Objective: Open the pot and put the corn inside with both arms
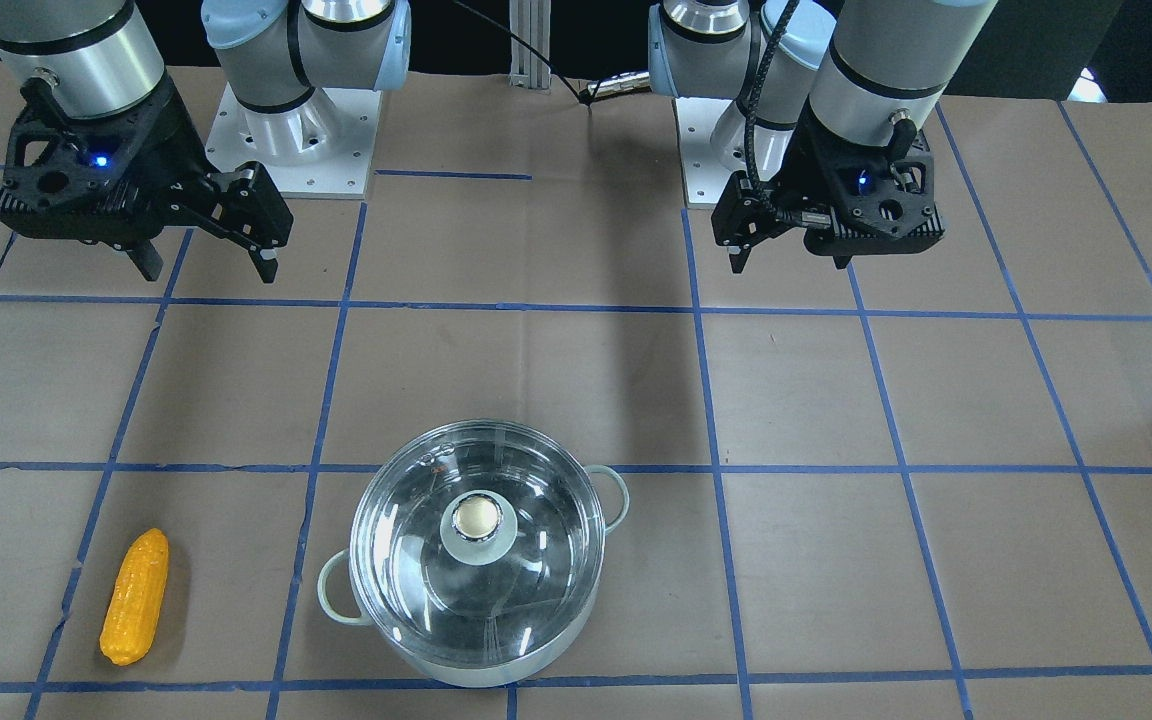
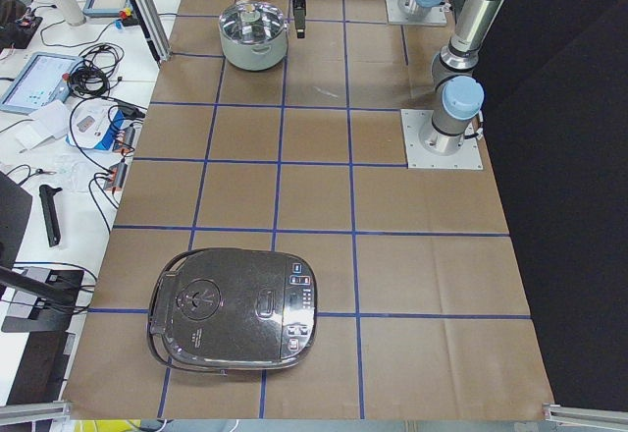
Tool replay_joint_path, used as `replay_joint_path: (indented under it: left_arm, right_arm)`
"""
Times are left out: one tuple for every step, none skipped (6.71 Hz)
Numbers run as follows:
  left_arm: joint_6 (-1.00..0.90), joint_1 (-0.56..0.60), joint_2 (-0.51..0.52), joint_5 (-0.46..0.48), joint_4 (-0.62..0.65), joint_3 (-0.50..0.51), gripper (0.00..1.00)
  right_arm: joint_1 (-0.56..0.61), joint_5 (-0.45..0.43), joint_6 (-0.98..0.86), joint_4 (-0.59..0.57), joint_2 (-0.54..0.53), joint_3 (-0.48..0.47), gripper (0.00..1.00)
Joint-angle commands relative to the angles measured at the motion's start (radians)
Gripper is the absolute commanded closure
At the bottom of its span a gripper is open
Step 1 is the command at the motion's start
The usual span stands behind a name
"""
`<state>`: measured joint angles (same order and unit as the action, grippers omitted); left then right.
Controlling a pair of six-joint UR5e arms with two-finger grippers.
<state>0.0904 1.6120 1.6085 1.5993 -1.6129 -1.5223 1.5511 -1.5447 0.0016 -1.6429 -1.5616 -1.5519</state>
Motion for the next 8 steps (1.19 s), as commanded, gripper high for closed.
replay_joint_path:
  left_arm:
    - [0.02, 0.09, 0.096, -0.008, 0.007, 0.139, 0.0]
    - [0.14, 0.171, 0.208, -0.016, 0.014, 0.233, 0.0]
    - [0.202, 0.236, 0.332, -0.077, 0.112, 0.296, 0.0]
    - [0.3, 0.291, 0.432, -0.096, 0.225, 0.322, 0.0]
    - [0.377, 0.317, 0.5, -0.097, 0.316, 0.324, 0.0]
    - [0.402, 0.322, 0.527, -0.099, 0.341, 0.326, 0.0]
    - [0.404, 0.325, 0.545, -0.099, 0.37, 0.326, 0.0]
    - [0.405, 0.325, 0.548, -0.099, 0.375, 0.326, 0.0]
  right_arm:
    - [-0.002, 0.0, 0.0, 0.0, 0.0, 0.001, 0.0]
    - [-0.002, -0.002, -0.002, 0.0, 0.0, 0.006, 0.0]
    - [-0.006, -0.012, -0.012, 0.0, 0.0, 0.007, 0.0]
    - [-0.005, -0.014, -0.043, 0.0, 0.0, 0.006, 0.0]
    - [-0.017, -0.014, -0.046, -0.005, 0.006, 0.024, 0.0]
    - [-0.054, -0.018, -0.049, 0.029, 0.058, 0.105, 0.0]
    - [-0.099, -0.026, -0.096, 0.084, 0.137, 0.168, 0.02]
    - [-0.144, -0.038, -0.113, 0.062, 0.243, 0.193, 0.02]
